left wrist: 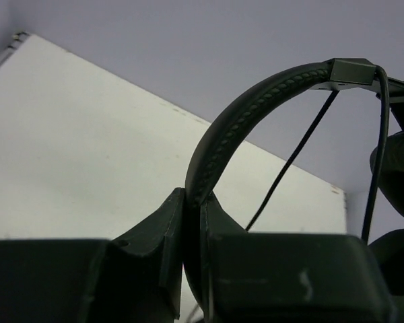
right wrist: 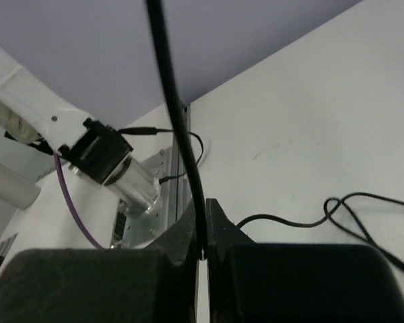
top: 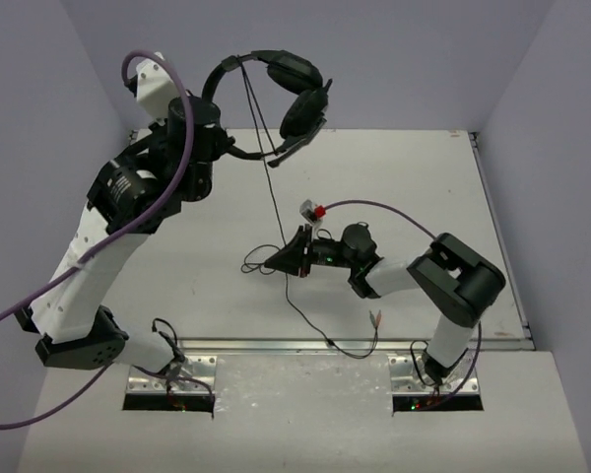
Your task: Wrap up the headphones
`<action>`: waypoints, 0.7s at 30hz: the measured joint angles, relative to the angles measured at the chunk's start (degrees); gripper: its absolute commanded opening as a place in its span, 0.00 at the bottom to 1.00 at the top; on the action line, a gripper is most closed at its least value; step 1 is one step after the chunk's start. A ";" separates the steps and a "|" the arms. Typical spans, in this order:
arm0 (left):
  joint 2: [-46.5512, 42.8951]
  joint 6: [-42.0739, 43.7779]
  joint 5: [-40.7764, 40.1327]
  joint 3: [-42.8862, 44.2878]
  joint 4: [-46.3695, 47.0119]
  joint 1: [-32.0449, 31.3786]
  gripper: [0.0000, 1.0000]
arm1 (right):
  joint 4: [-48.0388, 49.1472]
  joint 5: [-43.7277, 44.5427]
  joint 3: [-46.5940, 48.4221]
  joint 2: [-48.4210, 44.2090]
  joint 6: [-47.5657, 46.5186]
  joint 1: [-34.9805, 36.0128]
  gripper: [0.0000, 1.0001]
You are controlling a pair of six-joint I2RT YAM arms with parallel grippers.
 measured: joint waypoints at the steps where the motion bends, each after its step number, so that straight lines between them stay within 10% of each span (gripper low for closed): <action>1: 1.05 0.04 0.28 -0.09 -1.20 2.58 0.00 | 0.72 0.87 -3.98 -2.95 -0.70 -0.04 0.01; 10: 6.93 -2.99 0.74 -5.90 -1.40 9.33 0.00 | -17.84 11.08 -16.04 -31.39 -11.08 6.82 0.01; 21: 8.96 -5.51 -2.78 -22.95 2.91 12.37 0.00 | -62.16 22.43 4.87 -47.17 -27.56 15.21 0.01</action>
